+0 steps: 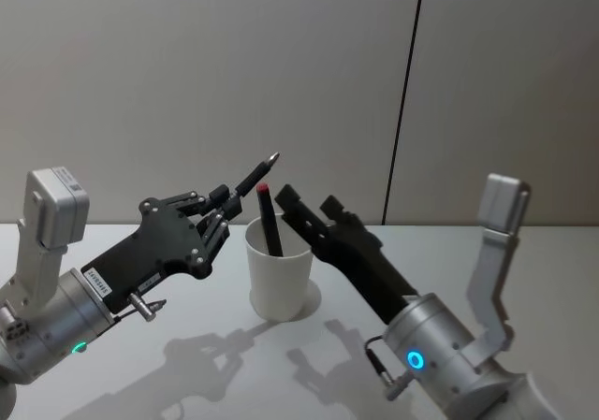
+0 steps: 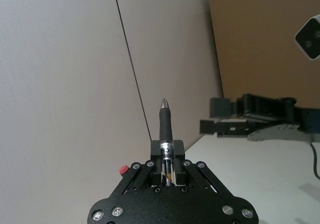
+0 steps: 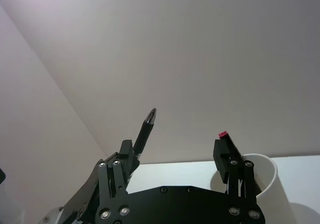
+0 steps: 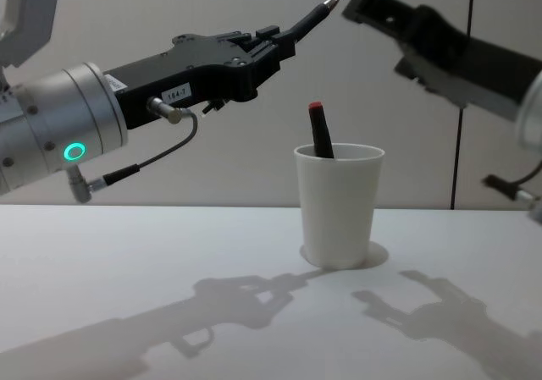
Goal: Place the pen into the pen holder.
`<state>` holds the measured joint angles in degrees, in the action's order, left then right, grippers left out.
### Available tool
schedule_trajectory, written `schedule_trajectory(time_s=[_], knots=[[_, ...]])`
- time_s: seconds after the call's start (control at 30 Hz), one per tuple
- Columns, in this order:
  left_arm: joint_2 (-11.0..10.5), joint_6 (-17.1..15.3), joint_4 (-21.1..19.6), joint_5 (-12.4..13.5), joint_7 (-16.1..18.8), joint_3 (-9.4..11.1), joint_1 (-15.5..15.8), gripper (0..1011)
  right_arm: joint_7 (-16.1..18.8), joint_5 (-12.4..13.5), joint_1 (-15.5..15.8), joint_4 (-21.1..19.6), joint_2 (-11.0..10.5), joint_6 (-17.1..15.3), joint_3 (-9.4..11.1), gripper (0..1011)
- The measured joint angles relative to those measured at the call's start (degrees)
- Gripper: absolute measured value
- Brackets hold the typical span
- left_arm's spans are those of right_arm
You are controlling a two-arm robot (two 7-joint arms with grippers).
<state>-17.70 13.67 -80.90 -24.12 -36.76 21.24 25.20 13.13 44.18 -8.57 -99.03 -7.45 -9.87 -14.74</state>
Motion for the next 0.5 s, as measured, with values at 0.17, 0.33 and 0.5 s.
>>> schedule_trajectory(time_s=[0.17, 0.33, 0.5], knots=[[-0.01, 0.04, 0.00, 0.03, 0.00, 0.04, -0.01, 146, -1.14, 1.14, -1.36, 1.82, 2.02, -0.89, -0.96, 1001], [0.00, 0.06, -0.01, 0.06, 0.00, 0.07, -0.01, 147, -1.37, 2.90, -2.18, 2.97, 3.60, -1.47, -1.29, 1001], [0.00, 0.09, -0.01, 0.07, 0.00, 0.07, -0.01, 147, -1.39, 5.13, -2.76, 3.86, 5.14, -2.06, -1.31, 1001]])
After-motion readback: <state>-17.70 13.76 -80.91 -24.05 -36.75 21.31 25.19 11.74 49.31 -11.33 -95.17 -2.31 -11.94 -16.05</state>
